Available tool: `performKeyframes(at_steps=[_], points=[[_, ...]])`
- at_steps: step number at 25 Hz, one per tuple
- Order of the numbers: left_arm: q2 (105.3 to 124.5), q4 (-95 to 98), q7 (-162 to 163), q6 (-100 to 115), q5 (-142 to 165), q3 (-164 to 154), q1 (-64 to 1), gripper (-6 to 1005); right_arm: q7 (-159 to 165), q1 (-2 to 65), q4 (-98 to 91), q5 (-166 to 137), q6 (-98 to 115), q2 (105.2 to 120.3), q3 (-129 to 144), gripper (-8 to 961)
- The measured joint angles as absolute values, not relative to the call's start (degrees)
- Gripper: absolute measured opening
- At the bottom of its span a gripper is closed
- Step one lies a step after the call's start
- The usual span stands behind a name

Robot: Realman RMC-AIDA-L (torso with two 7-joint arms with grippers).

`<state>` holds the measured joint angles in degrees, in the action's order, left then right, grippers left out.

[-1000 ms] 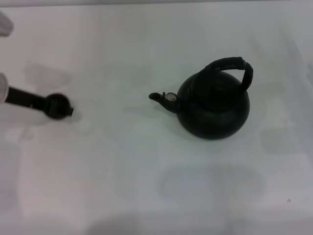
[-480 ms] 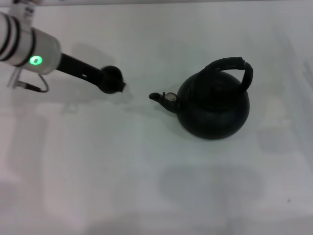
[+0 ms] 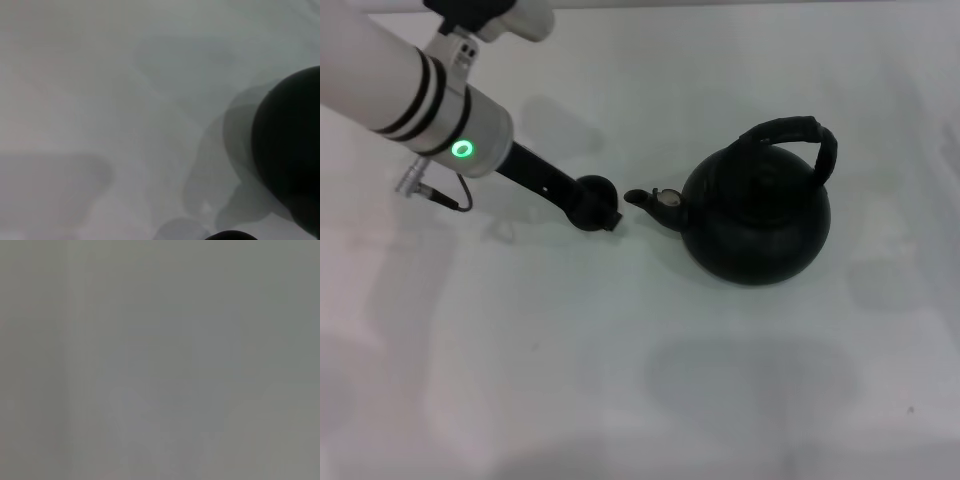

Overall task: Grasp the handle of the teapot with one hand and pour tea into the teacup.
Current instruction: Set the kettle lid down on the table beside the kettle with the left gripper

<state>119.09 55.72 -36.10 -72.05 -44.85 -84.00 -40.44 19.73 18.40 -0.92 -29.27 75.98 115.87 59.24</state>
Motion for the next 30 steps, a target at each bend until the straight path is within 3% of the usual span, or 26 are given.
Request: performKeyframes(at_steps=[30], points=[[119.10, 52.4, -33.0, -72.0, -43.3, -87.5, -41.1, 704, 19.7, 18.2, -1.0, -29.6, 76.2, 115.84, 59.3, 874]])
